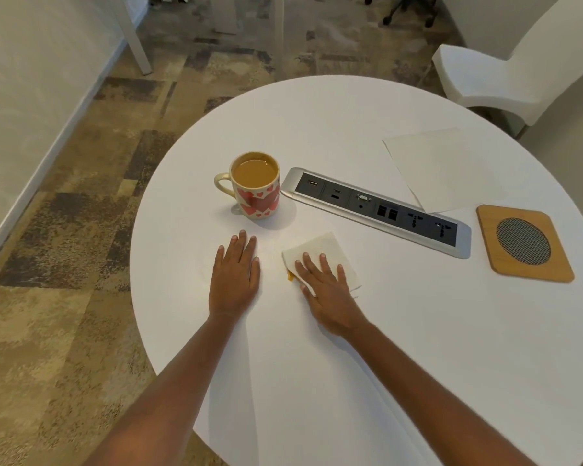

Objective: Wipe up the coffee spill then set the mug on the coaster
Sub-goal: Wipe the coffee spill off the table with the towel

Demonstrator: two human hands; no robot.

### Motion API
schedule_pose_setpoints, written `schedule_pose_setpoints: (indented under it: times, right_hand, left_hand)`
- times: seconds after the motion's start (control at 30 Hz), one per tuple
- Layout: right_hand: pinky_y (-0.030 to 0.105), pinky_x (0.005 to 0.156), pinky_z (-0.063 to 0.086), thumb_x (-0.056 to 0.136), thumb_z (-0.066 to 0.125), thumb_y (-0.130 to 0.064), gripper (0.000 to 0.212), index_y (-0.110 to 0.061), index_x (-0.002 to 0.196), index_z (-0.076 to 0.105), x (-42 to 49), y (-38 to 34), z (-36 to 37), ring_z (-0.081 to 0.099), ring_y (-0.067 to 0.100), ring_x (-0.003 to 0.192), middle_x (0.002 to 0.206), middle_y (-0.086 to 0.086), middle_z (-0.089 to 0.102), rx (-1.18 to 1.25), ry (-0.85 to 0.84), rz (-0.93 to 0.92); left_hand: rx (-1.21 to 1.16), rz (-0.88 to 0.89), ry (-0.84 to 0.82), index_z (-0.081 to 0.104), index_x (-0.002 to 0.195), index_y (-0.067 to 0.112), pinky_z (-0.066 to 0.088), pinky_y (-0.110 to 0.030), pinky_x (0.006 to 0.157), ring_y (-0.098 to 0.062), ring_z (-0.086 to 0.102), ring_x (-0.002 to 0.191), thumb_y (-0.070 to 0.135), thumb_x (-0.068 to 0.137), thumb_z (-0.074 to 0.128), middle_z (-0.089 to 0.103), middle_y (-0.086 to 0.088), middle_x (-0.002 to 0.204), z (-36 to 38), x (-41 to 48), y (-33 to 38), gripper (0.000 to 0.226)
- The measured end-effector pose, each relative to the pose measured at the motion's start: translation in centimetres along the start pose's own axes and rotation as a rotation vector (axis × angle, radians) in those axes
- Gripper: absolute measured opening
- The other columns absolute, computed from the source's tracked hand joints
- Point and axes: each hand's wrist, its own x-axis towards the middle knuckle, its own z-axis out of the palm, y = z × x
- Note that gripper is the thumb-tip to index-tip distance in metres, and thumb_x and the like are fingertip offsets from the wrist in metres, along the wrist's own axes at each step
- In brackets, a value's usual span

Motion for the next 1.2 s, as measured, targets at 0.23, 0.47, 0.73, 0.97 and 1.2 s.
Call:
schedule_pose_setpoints:
  times: [0.23, 0.47, 0.73, 0.97, 1.2]
  right_hand:
    - [0.048, 0.117, -0.01, 0.1, 0.023, -0.026, 0.052, -0.022, 0.149, 0.007, -1.6, -2.3, 3.5, -0.009, 0.027, 0.147, 0.16, 0.0, 0.001, -0.078, 0.119, 0.059]
    - [0.054, 0.116, -0.005, 0.098, 0.029, -0.026, 0.052, -0.025, 0.148, 0.015, -4.2, 0.8, 2.9, -0.003, 0.035, 0.146, 0.159, -0.001, 0.006, -0.242, 0.046, -0.104]
    - [0.033, 0.119, 0.001, 0.102, 0.027, -0.026, 0.043, -0.034, 0.144, 0.026, -5.7, 0.0, 0.1, 0.006, 0.013, 0.147, 0.157, -0.01, 0.017, 0.184, -0.018, 0.016]
    - [0.034, 0.08, 0.055, 0.1, 0.03, -0.029, 0.028, -0.028, 0.103, 0.058, -7.1, 0.6, -5.1, 0.066, 0.015, 0.094, 0.11, 0.005, 0.066, 1.123, 0.299, 0.264]
    - [0.041, 0.071, 0.055, 0.099, 0.036, -0.019, 0.022, -0.016, 0.114, 0.052, -6.6, 3.7, -6.0, 0.062, 0.023, 0.091, 0.101, 0.006, 0.064, 1.636, 0.324, 0.449]
  left_hand:
    - [0.013, -0.001, 0.003, 0.036, 0.139, 0.009, 0.017, -0.041, 0.117, -0.028, 0.03, 0.14, 0.018, 0.096, 0.036, 0.034, -0.012, 0.149, -0.1, -0.1, 0.1, 0.044]
    - [-0.001, 0.0, 0.016, 0.04, 0.136, 0.008, 0.02, -0.043, 0.115, -0.03, 0.034, 0.137, 0.022, 0.093, 0.029, 0.038, -0.015, 0.147, -0.4, -0.1, 0.3, 0.047]
    - [-0.005, -0.005, 0.008, 0.039, 0.137, 0.008, 0.019, -0.042, 0.116, -0.029, 0.032, 0.138, 0.02, 0.095, 0.03, 0.036, -0.014, 0.148, -0.3, -0.2, 0.3, 0.045]
    - [-0.026, -0.014, 0.009, 0.04, 0.137, 0.009, 0.019, -0.043, 0.116, -0.028, 0.031, 0.139, 0.022, 0.092, 0.027, 0.036, -0.013, 0.149, -0.5, -0.4, 0.5, 0.048]
    - [-0.012, -0.013, 0.014, 0.041, 0.135, 0.008, 0.022, -0.045, 0.115, -0.029, 0.033, 0.137, 0.022, 0.091, 0.026, 0.037, -0.014, 0.148, -0.6, -0.3, 0.4, 0.049]
